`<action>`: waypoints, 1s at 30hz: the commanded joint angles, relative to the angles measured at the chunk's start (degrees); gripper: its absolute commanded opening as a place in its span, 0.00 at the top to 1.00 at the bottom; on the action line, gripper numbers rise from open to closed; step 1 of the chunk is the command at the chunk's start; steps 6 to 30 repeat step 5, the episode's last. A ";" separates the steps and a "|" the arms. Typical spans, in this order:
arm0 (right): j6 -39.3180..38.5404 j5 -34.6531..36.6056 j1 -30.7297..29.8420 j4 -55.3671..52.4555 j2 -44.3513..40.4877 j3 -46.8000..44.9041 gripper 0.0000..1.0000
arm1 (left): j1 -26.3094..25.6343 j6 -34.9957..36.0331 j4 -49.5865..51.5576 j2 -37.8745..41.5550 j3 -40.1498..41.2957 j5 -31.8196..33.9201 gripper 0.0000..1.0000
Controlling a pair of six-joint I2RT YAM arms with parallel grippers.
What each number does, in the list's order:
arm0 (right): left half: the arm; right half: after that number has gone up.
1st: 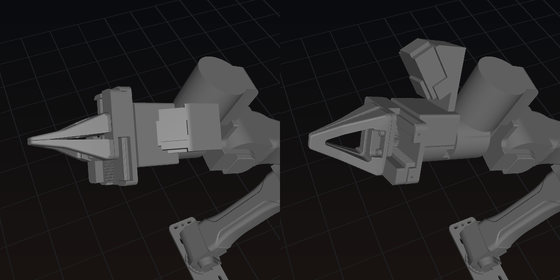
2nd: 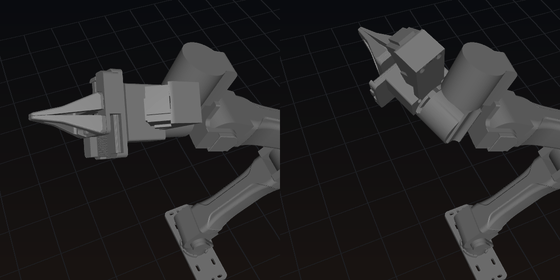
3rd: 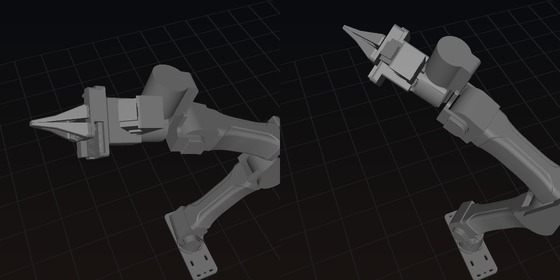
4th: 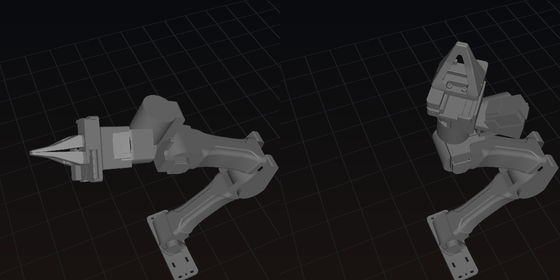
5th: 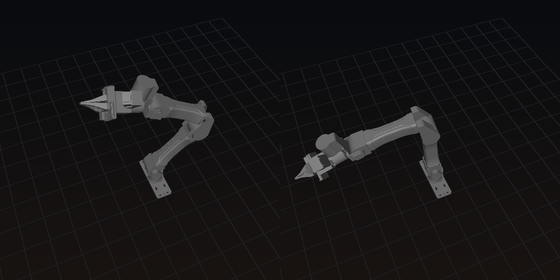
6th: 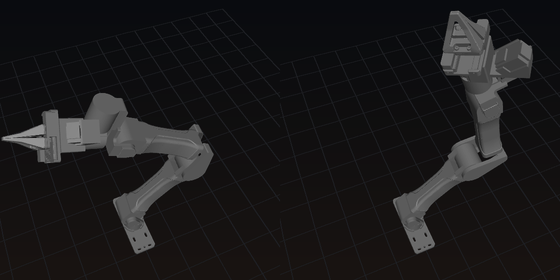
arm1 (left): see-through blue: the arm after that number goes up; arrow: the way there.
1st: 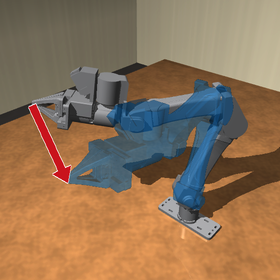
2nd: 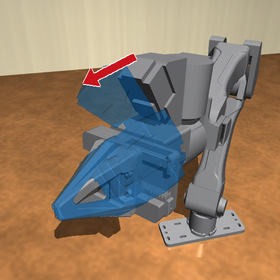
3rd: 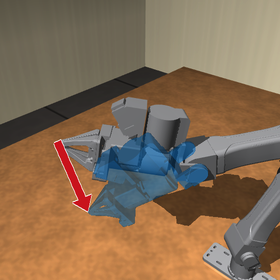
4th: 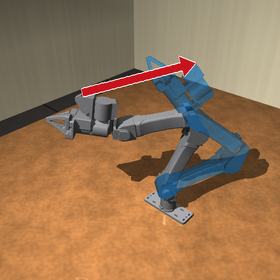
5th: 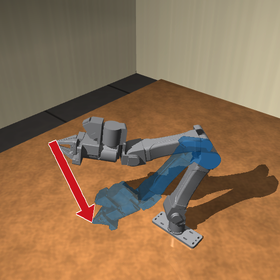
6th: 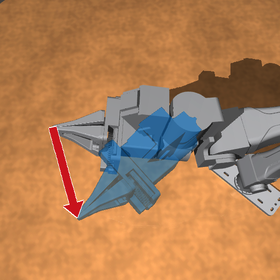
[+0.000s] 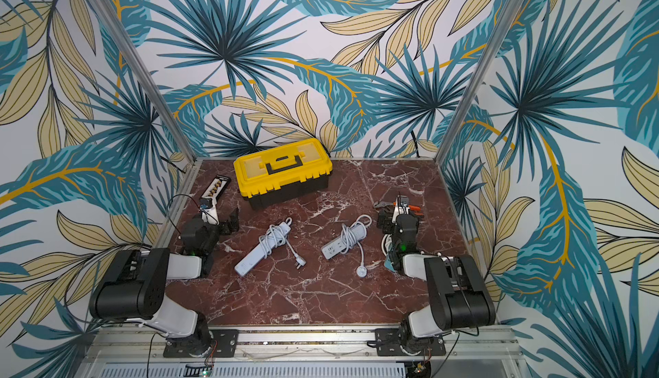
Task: Wrap the cord around the power strip
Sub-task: Reset both arms
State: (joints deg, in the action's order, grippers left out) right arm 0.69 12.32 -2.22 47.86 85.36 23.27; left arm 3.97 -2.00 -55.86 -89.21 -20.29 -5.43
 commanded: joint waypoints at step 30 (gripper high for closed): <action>0.72 0.69 0.16 -0.26 0.07 0.11 0.01 | -2.39 1.56 0.50 -0.01 -0.78 5.74 0.01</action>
